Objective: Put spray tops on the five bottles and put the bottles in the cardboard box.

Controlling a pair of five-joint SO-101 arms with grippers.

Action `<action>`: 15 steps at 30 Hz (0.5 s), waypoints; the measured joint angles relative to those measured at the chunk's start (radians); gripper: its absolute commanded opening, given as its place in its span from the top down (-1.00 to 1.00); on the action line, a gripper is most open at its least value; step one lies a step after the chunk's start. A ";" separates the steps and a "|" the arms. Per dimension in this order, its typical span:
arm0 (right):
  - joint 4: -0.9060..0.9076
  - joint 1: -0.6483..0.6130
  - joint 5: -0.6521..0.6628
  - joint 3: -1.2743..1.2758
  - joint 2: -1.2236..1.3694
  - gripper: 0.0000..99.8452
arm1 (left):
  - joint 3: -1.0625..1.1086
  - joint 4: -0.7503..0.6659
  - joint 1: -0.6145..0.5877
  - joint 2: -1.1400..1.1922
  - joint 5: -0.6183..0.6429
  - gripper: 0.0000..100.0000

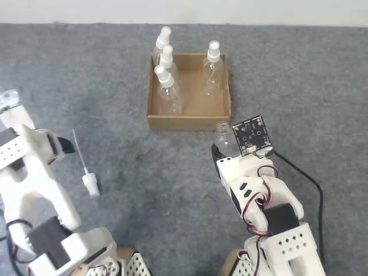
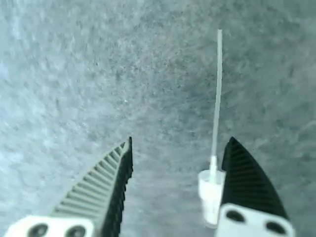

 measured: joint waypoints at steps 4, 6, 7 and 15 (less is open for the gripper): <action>0.000 0.000 0.000 0.000 0.000 0.87 | -0.003 0.000 -0.021 0.003 -0.207 0.46; 0.000 0.000 0.000 0.000 0.000 0.87 | -0.002 0.000 -0.020 0.006 -0.318 0.46; 0.000 0.000 0.000 0.000 0.000 0.87 | 0.002 0.000 -0.018 0.006 -0.376 0.46; 0.000 0.000 0.000 0.000 0.000 0.87 | 0.137 0.000 -0.026 0.006 -0.838 0.46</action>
